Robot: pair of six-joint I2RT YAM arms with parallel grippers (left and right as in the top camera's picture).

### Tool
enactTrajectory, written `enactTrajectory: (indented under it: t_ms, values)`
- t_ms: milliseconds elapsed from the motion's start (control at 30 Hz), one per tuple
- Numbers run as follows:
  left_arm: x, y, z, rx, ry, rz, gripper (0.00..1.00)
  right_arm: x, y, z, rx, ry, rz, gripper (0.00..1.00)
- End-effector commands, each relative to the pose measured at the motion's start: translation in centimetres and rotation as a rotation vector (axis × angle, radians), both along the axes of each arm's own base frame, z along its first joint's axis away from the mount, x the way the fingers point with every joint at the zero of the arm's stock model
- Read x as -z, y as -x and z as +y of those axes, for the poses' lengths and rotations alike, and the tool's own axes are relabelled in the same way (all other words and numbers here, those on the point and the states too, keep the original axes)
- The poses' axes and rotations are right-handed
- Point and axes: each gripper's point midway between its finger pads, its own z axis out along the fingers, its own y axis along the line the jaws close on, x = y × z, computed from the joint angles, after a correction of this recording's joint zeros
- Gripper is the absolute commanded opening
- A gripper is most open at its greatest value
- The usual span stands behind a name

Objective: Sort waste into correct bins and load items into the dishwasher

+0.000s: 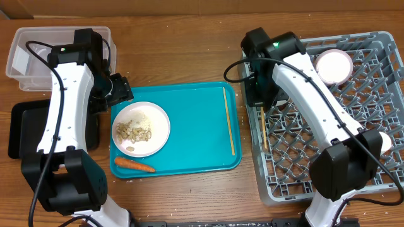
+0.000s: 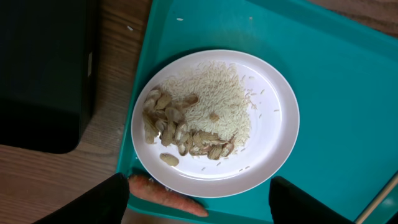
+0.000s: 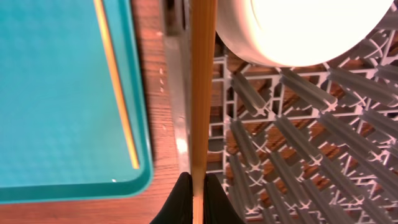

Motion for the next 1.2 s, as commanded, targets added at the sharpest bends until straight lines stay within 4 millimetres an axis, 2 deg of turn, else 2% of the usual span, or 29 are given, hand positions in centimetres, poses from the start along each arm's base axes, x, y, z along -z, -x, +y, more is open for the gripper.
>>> enactTrajectory:
  t_ms: [0,233,400,433,467,500,600,700,867,967,1067,1167]
  values:
    - [-1.4,-0.2,0.0,-0.001,-0.004,-0.045,0.74,1.5,1.1,-0.5,-0.06,0.034,0.057,0.04]
    - [-1.4,-0.2,0.0,-0.001,-0.004,-0.045,0.74,4.2,2.1,-1.2,-0.06,0.06,0.1,0.04]
    - [-1.4,-0.2,0.0,0.0,-0.004,-0.045,0.74,4.9,2.7,-1.4,-0.06,0.07,0.122,0.04]
    - [-1.4,-0.2,0.0,-0.001,-0.004,-0.045,0.74,4.9,2.7,-1.4,-0.06,0.07,0.123,0.08]
    - [-1.4,-0.2,0.0,0.0,-0.004,-0.045,0.74,4.9,2.7,-1.4,-0.06,0.069,0.122,0.15]
    - [-1.4,-0.2,0.0,0.0,-0.004,-0.045,0.74,4.9,2.7,-1.4,-0.06,0.07,0.122,0.28]
    - [-1.4,-0.2,0.0,0.0,-0.004,-0.045,0.74,4.8,2.6,-1.4,-0.056,0.069,0.118,0.37]
    - [-1.4,-0.2,0.0,0.0,-0.005,-0.045,0.74,3.8,1.9,-1.1,-0.052,0.055,0.083,0.38]
    - [-1.4,-0.2,0.0,0.0,-0.004,-0.045,0.74,-0.6,-1.2,0.3,-0.05,-0.01,-0.071,0.39]
    - [-1.4,-0.2,-0.1,0.0,-0.004,-0.044,0.74,-3.2,-3.0,2.6,-0.068,-0.118,-0.164,0.43]
    - [-1.4,-0.2,-0.1,-0.001,-0.003,-0.044,0.74,-3.8,-3.8,5.2,-0.098,-0.223,-0.203,0.44]
    - [-1.4,-0.2,-0.1,-0.001,-0.003,-0.044,0.74,-2.8,-4.1,6.8,-0.122,-0.249,-0.2,0.44]
